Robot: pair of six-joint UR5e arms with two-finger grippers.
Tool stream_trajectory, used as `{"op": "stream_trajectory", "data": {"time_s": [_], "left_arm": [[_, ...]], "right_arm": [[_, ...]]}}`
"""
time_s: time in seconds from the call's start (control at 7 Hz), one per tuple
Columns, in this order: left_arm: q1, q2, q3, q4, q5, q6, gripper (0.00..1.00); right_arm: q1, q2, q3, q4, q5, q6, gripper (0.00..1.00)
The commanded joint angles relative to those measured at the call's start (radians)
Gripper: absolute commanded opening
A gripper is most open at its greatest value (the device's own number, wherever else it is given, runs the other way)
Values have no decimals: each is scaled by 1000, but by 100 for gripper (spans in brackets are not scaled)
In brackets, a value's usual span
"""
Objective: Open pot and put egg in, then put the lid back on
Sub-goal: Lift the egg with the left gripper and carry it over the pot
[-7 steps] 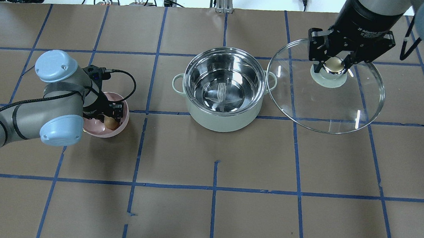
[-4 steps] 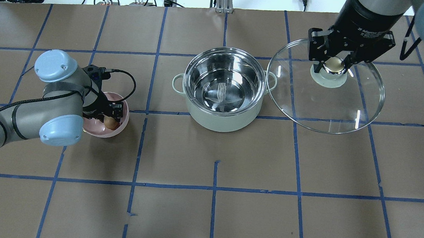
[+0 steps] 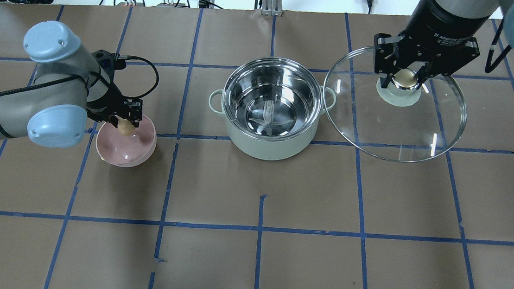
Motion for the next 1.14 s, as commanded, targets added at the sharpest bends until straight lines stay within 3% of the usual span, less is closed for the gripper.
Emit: {"op": "stream_trajectory", "data": {"time_s": [0.0,0.57,1.0], "left_arm": [[-53,6,106,-98,-6,-44,23],[-249,-26,291,-209,-62,-304,23],[-406,-101,364,-193,-11,-372,23]], "right_arm": [[1,1,-2,-1,0,1,3],[-1,1,-2,-3,-1,-6,3],[-1,1,-2,-4,-1,-5,2]]}}
